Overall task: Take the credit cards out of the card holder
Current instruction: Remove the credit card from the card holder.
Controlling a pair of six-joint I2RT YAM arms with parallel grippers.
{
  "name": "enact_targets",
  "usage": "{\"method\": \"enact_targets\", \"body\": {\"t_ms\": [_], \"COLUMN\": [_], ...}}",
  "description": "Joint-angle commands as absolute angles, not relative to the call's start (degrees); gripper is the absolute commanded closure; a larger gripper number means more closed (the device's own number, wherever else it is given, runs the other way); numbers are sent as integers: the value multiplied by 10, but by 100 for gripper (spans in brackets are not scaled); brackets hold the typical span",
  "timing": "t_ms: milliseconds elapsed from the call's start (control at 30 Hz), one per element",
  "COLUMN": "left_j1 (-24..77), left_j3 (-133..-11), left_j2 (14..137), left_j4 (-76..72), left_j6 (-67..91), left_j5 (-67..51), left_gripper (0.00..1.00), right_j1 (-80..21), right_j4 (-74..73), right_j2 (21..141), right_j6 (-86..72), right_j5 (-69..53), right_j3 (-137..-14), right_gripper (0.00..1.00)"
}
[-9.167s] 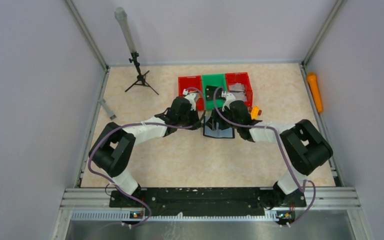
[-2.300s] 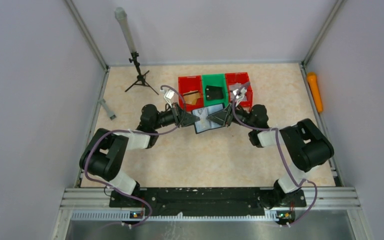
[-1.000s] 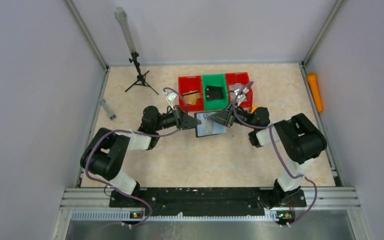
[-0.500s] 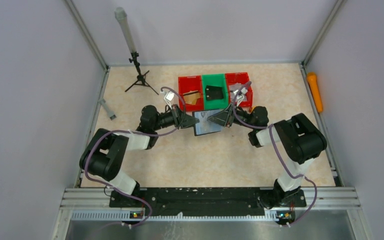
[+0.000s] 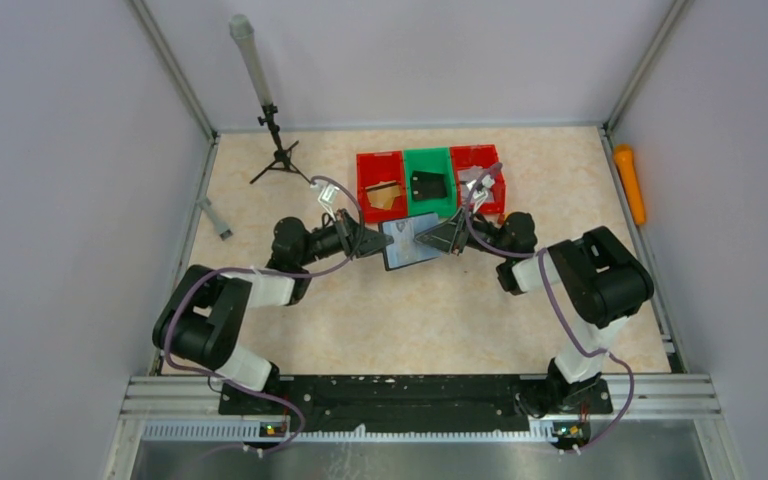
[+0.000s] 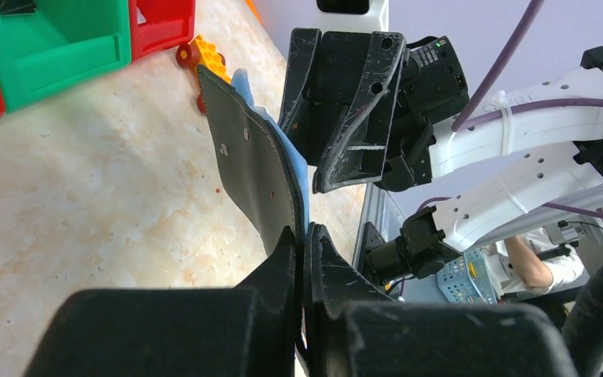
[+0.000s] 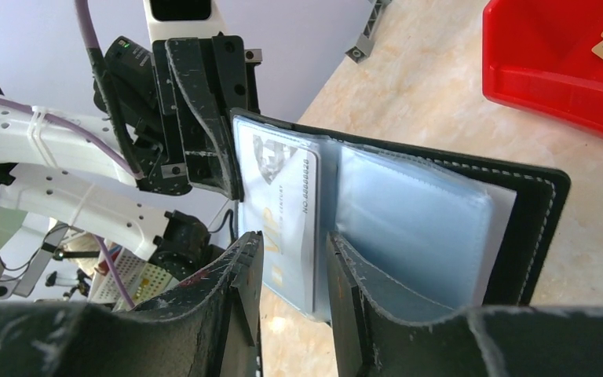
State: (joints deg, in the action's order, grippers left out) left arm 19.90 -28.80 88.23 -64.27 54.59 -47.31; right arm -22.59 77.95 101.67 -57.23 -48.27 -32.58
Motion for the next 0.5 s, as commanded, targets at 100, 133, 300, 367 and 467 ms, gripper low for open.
{"method": "enact_targets", "body": {"t_ms": [100, 133, 300, 367, 467], "left_j1": [192, 192, 192, 192, 192], "left_j3": [-276, -275, -278, -279, -282], "left_j2": [848, 848, 855, 860, 866], "left_j4": [-711, -715, -732, -738, -739], "left_j6": [554, 556, 567, 571, 573], "left_j5": [-469, -469, -479, -483, -485], "left_gripper": [100, 100, 100, 100, 100], "right_j1": [-223, -224, -234, -238, -242], "right_j4": [836, 844, 863, 870, 877], "right_j2": [1026, 1030, 1046, 1045, 1043], "right_j6": [-587, -593, -610, -611, -612], "right_j5": [-496, -499, -514, -518, -524], "right_j3": [-334, -335, -347, -348, -350], "right_gripper": [63, 63, 64, 65, 67]}}
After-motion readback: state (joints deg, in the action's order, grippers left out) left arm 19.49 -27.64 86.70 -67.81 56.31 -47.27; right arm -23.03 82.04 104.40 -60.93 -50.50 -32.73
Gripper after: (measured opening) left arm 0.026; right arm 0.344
